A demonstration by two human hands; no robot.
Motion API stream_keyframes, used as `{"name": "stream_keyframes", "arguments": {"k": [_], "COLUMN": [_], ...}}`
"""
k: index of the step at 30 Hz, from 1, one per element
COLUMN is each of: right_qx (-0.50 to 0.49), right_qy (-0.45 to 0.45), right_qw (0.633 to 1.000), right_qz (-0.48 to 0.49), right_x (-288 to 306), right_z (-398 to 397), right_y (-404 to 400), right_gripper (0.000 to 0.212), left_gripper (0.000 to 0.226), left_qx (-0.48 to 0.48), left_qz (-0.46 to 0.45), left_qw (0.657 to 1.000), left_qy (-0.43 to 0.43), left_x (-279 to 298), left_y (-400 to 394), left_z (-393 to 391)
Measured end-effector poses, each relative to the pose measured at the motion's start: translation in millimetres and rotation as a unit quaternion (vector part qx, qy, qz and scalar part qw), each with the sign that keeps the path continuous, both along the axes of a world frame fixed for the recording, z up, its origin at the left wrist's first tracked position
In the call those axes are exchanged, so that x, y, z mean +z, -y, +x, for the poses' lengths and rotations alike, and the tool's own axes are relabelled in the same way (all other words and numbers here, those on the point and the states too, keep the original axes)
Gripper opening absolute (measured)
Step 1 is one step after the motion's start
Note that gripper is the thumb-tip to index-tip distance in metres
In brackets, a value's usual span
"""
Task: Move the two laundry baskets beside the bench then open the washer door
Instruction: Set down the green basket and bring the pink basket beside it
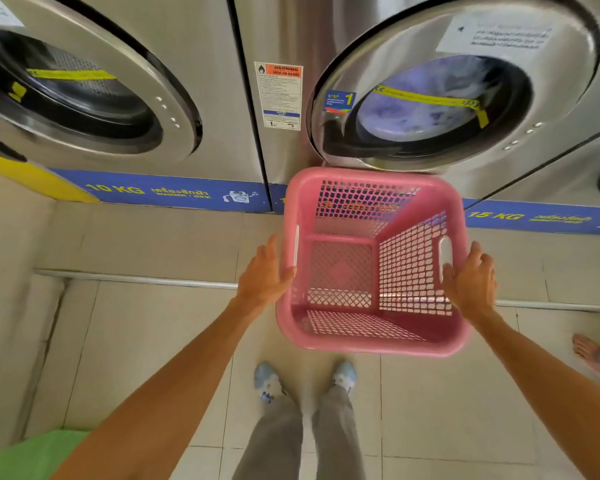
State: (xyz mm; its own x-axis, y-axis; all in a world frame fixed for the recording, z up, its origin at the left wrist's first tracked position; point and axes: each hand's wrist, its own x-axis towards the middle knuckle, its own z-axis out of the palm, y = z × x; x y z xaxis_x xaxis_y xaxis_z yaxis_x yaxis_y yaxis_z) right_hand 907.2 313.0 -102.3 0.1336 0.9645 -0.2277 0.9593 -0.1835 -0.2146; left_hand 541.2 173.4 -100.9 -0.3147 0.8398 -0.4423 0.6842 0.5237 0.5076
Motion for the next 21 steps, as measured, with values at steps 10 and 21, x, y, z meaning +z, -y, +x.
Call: {"name": "stream_keyframes", "arguments": {"k": [10, 21], "right_qx": [0.014, 0.105], "right_qy": [-0.051, -0.115], "right_qw": [0.999, 0.987], "right_qz": [-0.013, 0.036], "right_x": [-28, -49], "right_z": [8, 17], "right_y": [-36, -31], "right_gripper": [0.056, 0.05], "left_gripper": [0.082, 0.06], "left_qx": [0.05, 0.221], "left_qz": [0.025, 0.111], "left_qw": [0.998, 0.968], "left_qy": [0.002, -0.047], "left_x": [-18, -46], "left_y": [-49, -7], "left_z": [24, 42]}}
